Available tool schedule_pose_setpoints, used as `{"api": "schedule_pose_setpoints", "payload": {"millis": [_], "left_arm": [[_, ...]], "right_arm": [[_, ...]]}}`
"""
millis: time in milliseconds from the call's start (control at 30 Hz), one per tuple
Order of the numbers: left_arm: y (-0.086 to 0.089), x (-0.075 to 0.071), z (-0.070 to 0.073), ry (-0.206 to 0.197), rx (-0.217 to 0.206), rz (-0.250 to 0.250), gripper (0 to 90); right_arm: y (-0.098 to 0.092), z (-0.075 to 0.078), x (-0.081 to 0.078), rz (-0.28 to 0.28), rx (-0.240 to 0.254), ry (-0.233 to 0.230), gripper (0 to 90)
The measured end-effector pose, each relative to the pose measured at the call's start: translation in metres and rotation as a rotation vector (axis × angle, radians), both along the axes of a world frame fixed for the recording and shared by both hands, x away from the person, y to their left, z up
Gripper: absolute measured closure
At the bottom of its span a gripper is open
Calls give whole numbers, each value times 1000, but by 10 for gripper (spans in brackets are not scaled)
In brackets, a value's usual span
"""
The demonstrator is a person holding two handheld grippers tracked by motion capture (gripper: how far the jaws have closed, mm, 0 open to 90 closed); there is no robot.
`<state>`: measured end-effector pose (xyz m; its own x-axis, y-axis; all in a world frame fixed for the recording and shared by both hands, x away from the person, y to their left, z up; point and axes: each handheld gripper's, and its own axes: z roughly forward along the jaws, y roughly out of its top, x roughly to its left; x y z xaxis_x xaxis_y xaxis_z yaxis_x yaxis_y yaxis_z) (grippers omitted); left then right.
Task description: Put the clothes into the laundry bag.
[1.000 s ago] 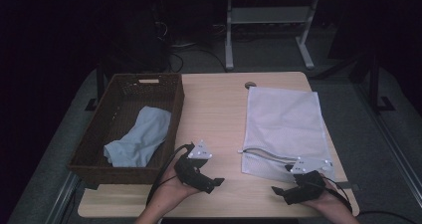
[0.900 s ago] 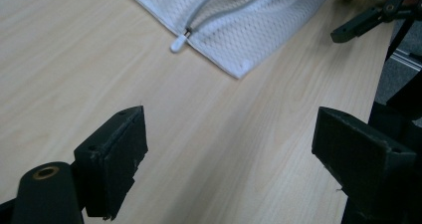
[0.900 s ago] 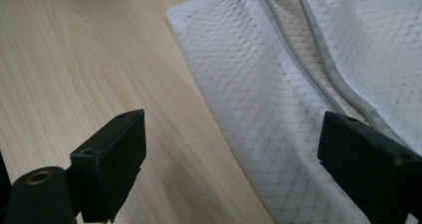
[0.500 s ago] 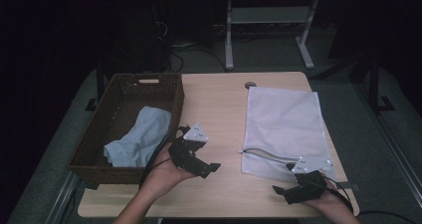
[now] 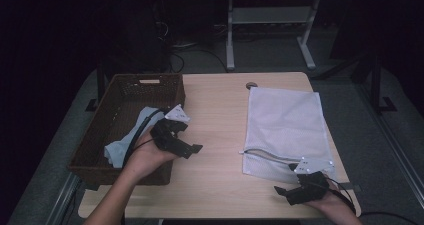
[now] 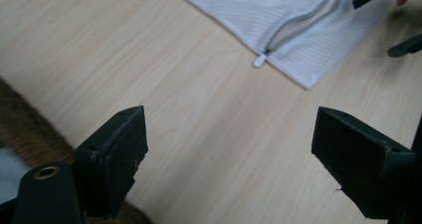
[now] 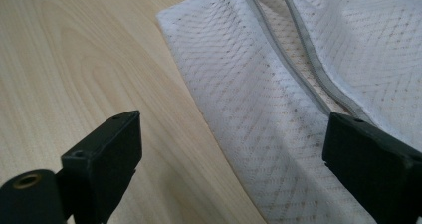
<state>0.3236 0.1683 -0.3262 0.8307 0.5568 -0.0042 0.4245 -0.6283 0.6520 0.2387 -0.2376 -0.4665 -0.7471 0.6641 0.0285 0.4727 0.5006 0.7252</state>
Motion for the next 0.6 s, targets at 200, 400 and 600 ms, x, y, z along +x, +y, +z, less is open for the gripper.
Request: {"api": "schedule_pose_setpoints", "payload": {"millis": [200,400,600], "left_arm": [[26,12,7,-13,6,64,138],[53,26,7,-29,38,143,136],[78,44,-4,-12,91,187,123]], "right_arm": [[0,-1,0,3,-2,-1,79],[0,-1,0,5,-4,-1,78],[0,-1,0,5,-5,0,78]]}}
